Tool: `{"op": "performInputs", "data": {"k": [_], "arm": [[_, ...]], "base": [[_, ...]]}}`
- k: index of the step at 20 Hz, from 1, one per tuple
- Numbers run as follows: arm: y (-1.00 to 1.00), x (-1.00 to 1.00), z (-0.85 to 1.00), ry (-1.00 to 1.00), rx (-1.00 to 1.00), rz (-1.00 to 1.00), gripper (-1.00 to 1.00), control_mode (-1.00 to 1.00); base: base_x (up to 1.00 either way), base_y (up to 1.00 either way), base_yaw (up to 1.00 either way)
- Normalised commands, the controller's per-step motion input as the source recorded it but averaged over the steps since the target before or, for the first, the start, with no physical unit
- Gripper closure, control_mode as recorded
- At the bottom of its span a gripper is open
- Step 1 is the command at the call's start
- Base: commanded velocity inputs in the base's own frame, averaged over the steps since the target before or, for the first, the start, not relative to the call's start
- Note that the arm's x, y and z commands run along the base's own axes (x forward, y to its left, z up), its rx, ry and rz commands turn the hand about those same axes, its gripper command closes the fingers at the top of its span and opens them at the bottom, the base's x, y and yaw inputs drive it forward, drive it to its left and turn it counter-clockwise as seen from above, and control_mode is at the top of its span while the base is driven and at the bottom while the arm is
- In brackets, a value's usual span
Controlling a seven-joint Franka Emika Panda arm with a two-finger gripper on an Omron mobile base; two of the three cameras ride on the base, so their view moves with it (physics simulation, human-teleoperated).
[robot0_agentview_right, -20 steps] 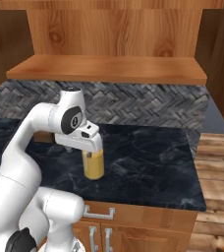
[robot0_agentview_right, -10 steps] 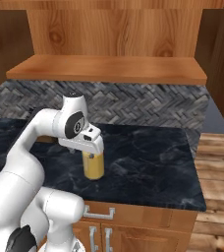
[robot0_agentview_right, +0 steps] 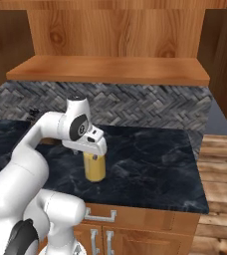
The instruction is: There is a tray on the dining counter. Grab the cup, mug, and pitcher and place them on the tray. The pitcher may be placed next to the tray if it cannot fit the tray.
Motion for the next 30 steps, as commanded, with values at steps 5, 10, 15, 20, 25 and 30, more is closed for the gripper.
{"op": "performInputs", "data": {"k": [5,10,15,20,25,30], "arm": [[0.00,0.16,-0.18,0.00,0.00,0.00,-1.00,-1.00],[0.00,0.18,-0.13,0.00,0.00,0.00,-1.00,-1.00],[0.00,0.14,-0.06,0.00,0.00,0.00,-1.00,-1.00],[0.00,0.06,-0.09,0.00,0.00,0.00,-1.00,-1.00],[0.00,0.00,-0.08,0.00,0.00,0.00,-1.00,-1.00],[0.00,0.00,-0.03,0.00,0.00,0.00,-1.00,-1.00]], "base": [[0.00,0.00,0.00],[0.00,0.00,0.00],[0.00,0.00,0.00],[0.00,0.00,0.00],[0.00,0.00,0.00],[0.00,0.00,0.00]]}}
